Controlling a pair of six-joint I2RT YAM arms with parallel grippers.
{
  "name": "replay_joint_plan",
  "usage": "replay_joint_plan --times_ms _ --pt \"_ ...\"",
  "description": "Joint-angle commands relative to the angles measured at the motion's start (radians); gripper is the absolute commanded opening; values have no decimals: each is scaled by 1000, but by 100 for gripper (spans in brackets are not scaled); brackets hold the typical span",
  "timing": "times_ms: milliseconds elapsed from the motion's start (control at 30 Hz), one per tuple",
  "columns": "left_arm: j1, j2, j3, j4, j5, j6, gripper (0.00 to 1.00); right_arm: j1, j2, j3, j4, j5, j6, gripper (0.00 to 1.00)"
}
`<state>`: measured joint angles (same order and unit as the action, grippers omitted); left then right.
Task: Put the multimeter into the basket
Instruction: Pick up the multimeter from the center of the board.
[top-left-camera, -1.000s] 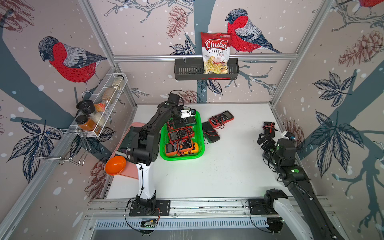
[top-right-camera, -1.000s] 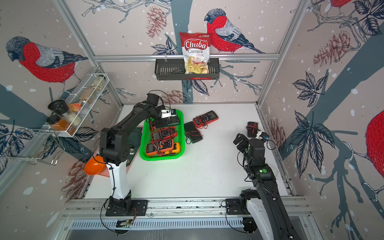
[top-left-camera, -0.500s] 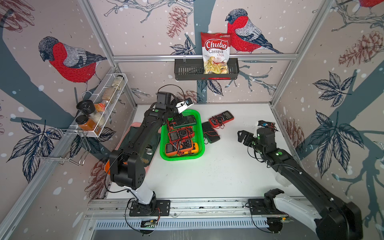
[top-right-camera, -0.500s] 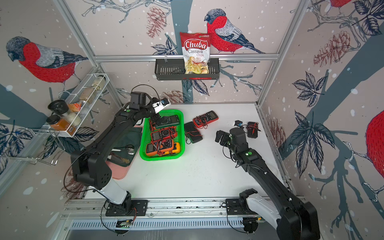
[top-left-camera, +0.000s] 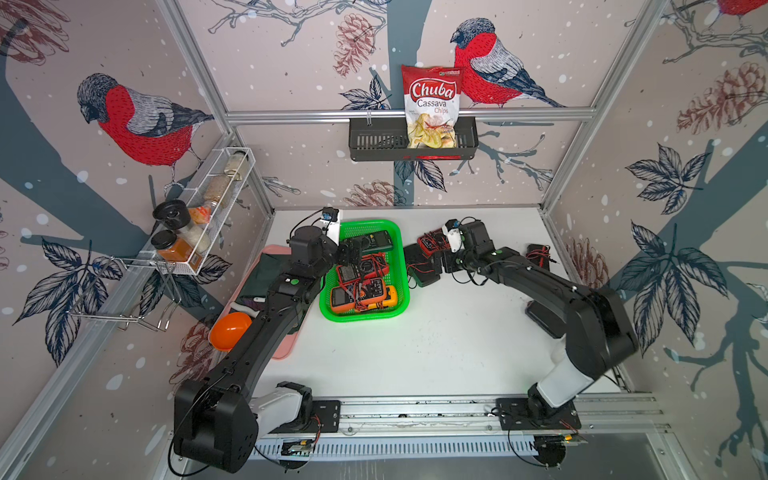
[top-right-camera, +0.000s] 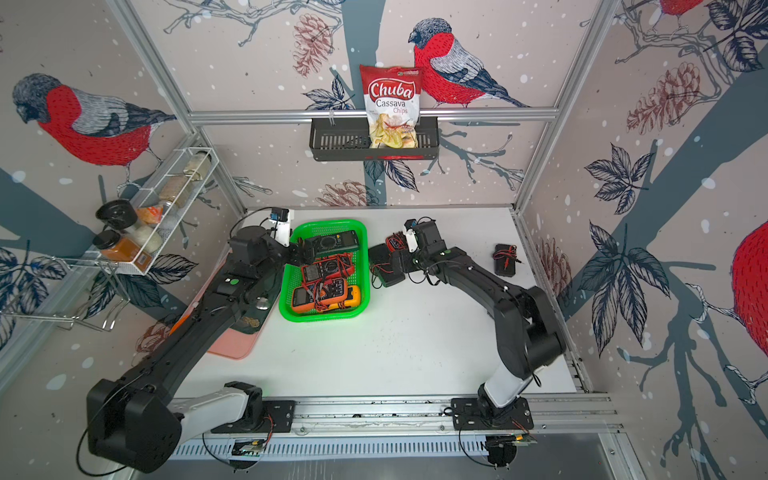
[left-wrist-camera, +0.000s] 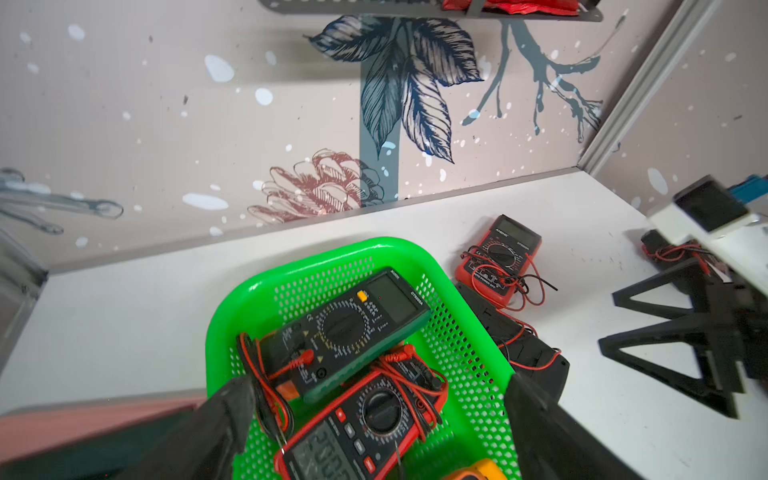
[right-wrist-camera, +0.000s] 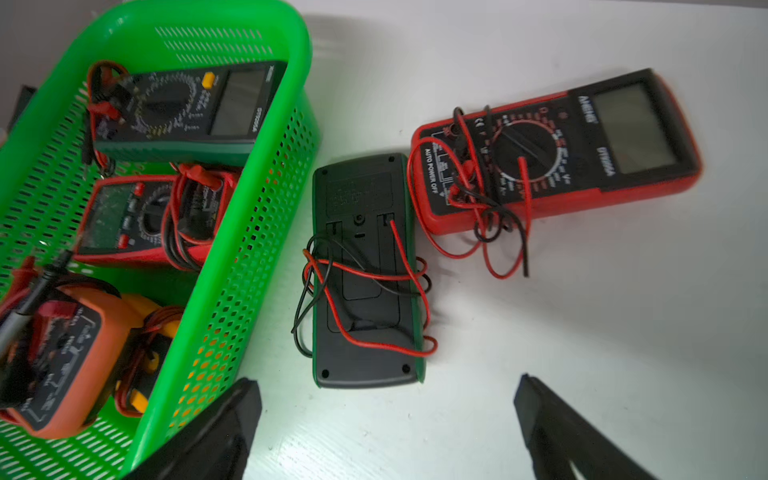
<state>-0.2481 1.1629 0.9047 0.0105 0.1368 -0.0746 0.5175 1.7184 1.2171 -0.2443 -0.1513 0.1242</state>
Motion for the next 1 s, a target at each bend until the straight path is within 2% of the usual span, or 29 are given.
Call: replay_joint_plan --times_ms 0,200,467,700,967 --pt "0 -31 -42 83 -50 -96 98 10 104 101 -81 -31 -102 100" --pt "-1 -45 -82 82 -6 -87 98 36 275 261 -181 -27 -195 100" --pt "-2 -35 -104 67 6 -82 98 43 430 390 -233 -14 -210 100" --pt "-1 -37 -113 59 -20 -76 98 50 509 459 -268 -2 -217 100" --pt "-1 -35 -118 54 -37 -73 98 81 530 478 -280 29 -239 100"
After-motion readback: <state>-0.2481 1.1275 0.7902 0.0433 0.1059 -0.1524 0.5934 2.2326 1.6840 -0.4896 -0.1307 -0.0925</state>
